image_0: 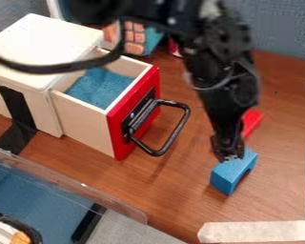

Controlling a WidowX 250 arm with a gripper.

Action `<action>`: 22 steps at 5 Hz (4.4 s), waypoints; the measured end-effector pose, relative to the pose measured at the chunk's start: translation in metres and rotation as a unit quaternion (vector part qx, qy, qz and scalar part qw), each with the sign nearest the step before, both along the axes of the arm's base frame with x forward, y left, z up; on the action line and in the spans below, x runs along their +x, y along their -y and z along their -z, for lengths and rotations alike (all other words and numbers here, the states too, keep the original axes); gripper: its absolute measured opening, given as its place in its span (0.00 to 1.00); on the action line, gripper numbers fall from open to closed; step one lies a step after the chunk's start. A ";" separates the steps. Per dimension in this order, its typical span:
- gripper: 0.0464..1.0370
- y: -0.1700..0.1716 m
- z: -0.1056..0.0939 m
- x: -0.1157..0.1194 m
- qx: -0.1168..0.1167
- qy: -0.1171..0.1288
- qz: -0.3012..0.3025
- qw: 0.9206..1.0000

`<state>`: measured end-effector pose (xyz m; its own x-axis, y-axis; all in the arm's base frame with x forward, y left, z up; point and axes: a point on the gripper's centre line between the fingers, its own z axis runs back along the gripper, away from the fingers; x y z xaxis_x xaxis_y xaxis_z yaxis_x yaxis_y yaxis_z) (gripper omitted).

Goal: Close the drawer

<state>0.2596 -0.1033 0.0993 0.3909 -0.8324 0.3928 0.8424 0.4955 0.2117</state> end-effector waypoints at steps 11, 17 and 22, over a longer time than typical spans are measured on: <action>0.96 -0.047 0.066 -0.019 0.075 -0.078 0.161 0.981; 0.96 -0.074 0.078 -0.013 0.090 -0.027 0.114 0.989; 0.96 -0.128 0.064 -0.029 0.133 -0.053 0.027 0.989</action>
<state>0.2301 0.0243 0.0355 0.3705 -0.9216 0.1161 0.8904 0.3879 0.2382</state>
